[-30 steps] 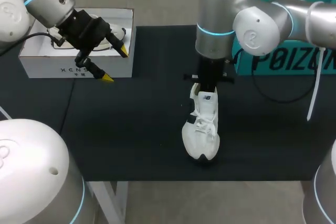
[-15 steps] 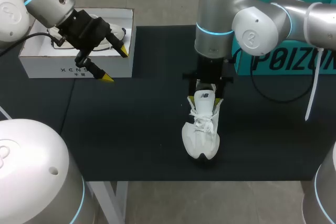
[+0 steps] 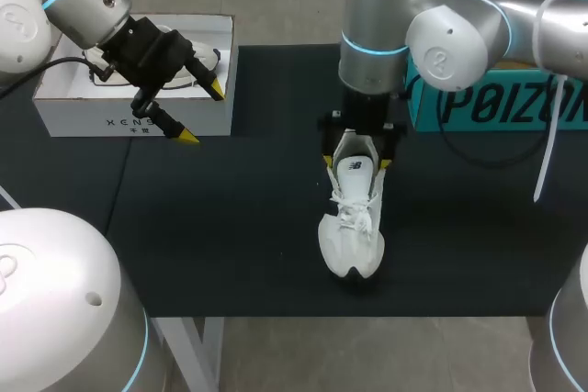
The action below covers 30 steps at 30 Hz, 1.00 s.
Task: Take the shoe out of the shoebox, open the shoe tongue, remove and reinsert the insole, then place the shoe into the shoebox
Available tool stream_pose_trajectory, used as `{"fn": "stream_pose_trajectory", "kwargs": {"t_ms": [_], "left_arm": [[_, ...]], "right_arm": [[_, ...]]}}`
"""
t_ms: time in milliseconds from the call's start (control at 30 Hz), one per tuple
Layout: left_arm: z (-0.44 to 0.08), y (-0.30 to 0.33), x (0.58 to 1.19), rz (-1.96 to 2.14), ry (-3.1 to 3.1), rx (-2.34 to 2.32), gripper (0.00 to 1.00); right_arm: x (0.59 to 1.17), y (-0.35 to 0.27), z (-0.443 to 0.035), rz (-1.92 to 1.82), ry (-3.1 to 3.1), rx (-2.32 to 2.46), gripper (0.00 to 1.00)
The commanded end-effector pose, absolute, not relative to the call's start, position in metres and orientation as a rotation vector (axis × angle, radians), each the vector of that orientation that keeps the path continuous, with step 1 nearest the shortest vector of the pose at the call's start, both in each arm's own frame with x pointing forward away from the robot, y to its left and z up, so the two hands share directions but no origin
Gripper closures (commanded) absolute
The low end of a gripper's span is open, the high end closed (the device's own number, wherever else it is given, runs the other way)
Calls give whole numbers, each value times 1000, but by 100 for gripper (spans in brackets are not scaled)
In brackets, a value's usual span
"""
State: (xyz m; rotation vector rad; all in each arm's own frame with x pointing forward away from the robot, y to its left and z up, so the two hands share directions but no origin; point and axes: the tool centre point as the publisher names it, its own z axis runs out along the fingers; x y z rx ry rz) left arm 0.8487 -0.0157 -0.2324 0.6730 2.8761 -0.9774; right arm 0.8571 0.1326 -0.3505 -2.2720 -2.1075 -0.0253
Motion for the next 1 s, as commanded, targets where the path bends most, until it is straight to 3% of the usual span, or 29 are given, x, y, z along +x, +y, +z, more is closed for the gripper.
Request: {"fn": "stream_pose_trajectory", "kwargs": {"t_ms": [33,400,567,600,733,1000], "left_arm": [[-232,-16,849,-974,2878,674,0],[-232,-16,849,-974,2878,674,0],[-232,-16,849,-974,2878,674,0],[-232,-16,849,-974,2878,674,0],[-232,-16,849,-974,2878,674,0],[-232,-16,849,-974,2878,674,0]], "right_arm": [[863,130,-329,-60,-2132,-2305,0],[852,116,-254,-169,-2203,-2394,0],[819,125,-257,-196,-2186,-2347,0],[813,129,-262,-157,-2189,-2333,5],[790,137,-283,-149,-2135,-2300,100],[770,145,-315,-86,-2078,-2257,100]]}}
